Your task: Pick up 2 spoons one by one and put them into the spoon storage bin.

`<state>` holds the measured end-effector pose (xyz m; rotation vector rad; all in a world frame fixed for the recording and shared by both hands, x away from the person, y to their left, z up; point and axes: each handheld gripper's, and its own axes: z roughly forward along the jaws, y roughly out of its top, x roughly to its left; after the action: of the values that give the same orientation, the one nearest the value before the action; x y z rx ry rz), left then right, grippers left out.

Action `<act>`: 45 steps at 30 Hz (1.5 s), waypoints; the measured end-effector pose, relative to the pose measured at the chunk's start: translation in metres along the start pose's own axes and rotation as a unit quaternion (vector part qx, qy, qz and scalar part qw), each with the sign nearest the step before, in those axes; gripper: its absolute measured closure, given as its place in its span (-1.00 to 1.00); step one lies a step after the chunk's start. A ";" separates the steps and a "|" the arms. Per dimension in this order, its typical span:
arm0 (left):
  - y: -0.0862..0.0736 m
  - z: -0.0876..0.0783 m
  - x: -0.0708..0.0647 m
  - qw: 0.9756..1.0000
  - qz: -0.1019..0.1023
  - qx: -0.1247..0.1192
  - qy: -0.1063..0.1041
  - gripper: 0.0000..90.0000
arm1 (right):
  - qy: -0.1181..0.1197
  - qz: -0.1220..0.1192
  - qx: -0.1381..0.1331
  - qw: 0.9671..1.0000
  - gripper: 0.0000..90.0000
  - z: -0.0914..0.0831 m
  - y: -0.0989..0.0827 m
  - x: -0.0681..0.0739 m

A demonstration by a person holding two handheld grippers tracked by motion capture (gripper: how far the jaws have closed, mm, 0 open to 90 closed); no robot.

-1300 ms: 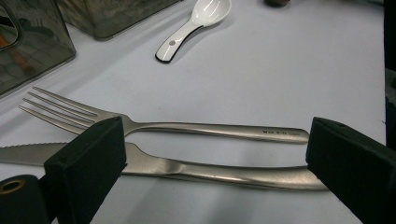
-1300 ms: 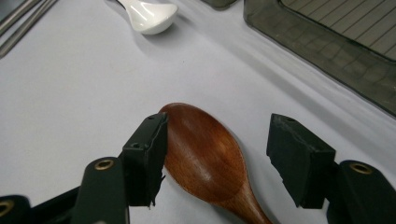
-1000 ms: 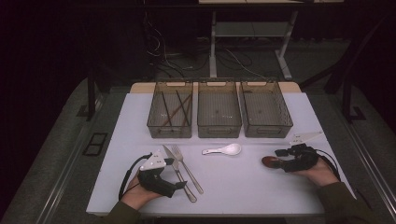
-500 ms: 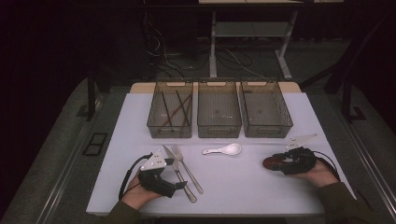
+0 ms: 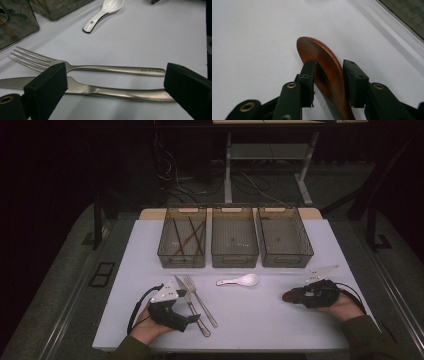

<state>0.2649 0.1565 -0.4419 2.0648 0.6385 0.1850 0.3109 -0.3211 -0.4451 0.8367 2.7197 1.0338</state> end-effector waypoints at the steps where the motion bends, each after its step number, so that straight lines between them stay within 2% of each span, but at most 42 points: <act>1: 0.000 0.000 0.000 1.000 0.000 0.000 0.000 -0.90 | 0.001 -0.001 0.000 1.000 0.44 0.000 0.000 0.000; 18: 0.000 0.000 0.000 1.000 0.000 0.000 0.000 -0.90 | 0.024 -0.005 0.006 1.000 0.75 0.000 0.001 0.002; 30: 0.000 -0.001 0.001 1.000 0.000 0.000 -0.002 -0.90 | 0.027 -0.004 0.004 1.000 0.79 -0.001 0.004 0.003; 40: -0.002 -0.003 0.003 1.000 -0.006 -0.006 -0.001 -0.90 | 0.014 0.006 -0.010 1.000 0.79 -0.005 0.007 0.003; 45: -0.002 -0.003 0.004 1.000 -0.006 -0.005 -0.001 -0.90 | 0.010 0.017 -0.032 0.999 0.79 -0.008 0.013 0.003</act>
<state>0.2663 0.1613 -0.4425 2.0503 0.6470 0.1795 0.3113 -0.3163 -0.4302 0.8703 2.6826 1.1359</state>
